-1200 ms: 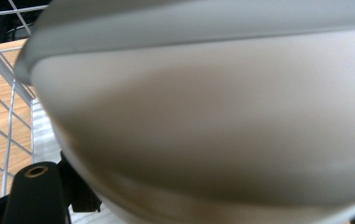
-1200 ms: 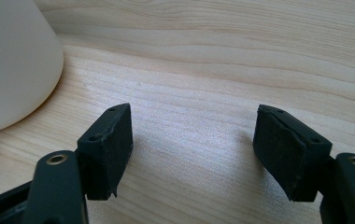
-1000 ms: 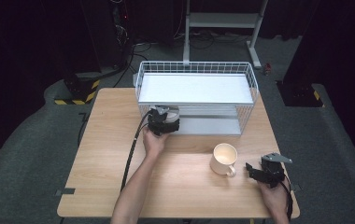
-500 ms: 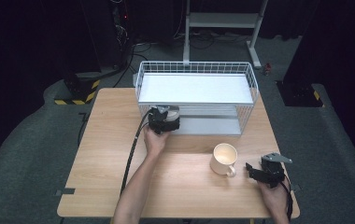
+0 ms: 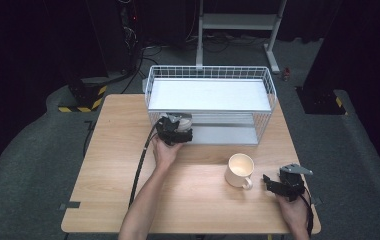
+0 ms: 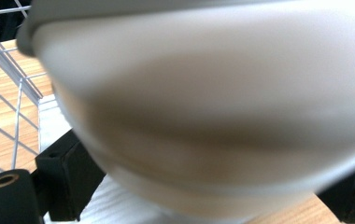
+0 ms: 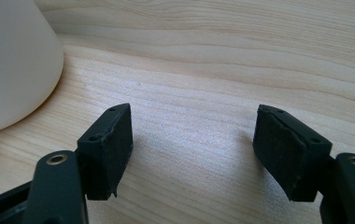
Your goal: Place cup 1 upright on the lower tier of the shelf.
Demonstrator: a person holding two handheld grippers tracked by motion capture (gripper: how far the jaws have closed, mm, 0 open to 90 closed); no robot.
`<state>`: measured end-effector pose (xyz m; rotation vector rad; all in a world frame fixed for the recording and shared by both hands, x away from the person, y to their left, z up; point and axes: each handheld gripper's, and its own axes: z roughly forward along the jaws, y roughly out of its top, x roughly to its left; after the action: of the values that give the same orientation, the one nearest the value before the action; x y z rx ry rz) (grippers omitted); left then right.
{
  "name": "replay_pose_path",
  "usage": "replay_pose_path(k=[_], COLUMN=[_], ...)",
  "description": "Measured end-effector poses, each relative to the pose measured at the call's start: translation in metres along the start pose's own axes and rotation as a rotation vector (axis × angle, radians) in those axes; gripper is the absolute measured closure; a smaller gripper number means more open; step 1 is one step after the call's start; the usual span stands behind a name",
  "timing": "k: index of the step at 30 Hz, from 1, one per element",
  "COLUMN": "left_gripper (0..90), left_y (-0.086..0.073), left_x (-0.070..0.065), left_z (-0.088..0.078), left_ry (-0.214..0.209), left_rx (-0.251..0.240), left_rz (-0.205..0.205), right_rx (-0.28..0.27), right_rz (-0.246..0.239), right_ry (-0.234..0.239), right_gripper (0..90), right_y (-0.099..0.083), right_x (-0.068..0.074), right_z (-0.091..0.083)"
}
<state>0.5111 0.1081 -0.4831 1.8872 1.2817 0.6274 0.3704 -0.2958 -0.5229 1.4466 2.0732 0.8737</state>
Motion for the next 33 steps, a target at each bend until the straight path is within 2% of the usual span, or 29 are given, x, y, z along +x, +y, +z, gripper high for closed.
replay_pose_path(k=[2, 3, 4, 5, 7, 10, 12, 17, 20, 25, 28, 33], left_gripper=[9.8, 10.5, 10.7, 10.8, 11.4, 14.6, 17.1, 21.3, 26.1, 34.7, 36.4, 38.2], left_y=[-0.002, -0.003, -0.005, -0.005, -0.008, -0.012, -0.015, -0.023, -0.026, -0.028, -0.028, -0.027], left_x=[0.0, 0.001, 0.001, 0.002, 0.001, 0.001, -0.001, -0.004, -0.005, -0.006, -0.007, -0.009], left_z=[-0.003, -0.005, -0.007, -0.009, -0.012, -0.019, -0.021, -0.026, -0.025, -0.023, -0.022, -0.016], left_ry=[0.001, 0.017, 0.0, 0.027, 0.004, 0.012, 0.009, 0.044, 0.058, 0.071, 0.074, 0.082], left_rx=[0.007, 0.006, 0.008, 0.007, 0.008, -0.003, -0.005, 0.019, 0.024, 0.035, 0.032, 0.043], left_rz=[0.002, 0.009, 0.013, 0.028, -0.002, 0.0, -0.014, 0.031, 0.007, -0.004, -0.014, -0.006], right_rx=[0.0, 0.0, 0.0, 0.0, 0.0, 0.0, 0.0, 0.0, 0.0, 0.0, 0.0, 0.0], right_rz=[0.0, 0.0, 0.0, 0.0, 0.0, 0.0, 0.0, 0.001, 0.0, 0.0, 0.0, 0.0], right_ry=[0.0, 0.0, 0.0, 0.0, 0.0, 0.0, 0.0, 0.0, 0.0, 0.0, 0.0, 0.0], right_gripper=[28.8, 28.8, 28.8, 28.8, 28.8, 28.8, 28.8, 28.8, 28.8, 28.8, 28.8, 28.8], right_y=[0.0, 0.0, 0.0, 0.0, 0.0, 0.0, 0.0, 0.0, 0.0, 0.0, 0.0, 0.0], right_x=[0.0, 0.0, 0.0, 0.0, 0.0, 0.0, 0.0, 0.0, 0.0, 0.0, 0.0, 0.0], right_z=[0.0, 0.0, 0.0, 0.0, 0.0, 0.0, 0.0, 0.0, 0.0, 0.0, 0.0, 0.0])
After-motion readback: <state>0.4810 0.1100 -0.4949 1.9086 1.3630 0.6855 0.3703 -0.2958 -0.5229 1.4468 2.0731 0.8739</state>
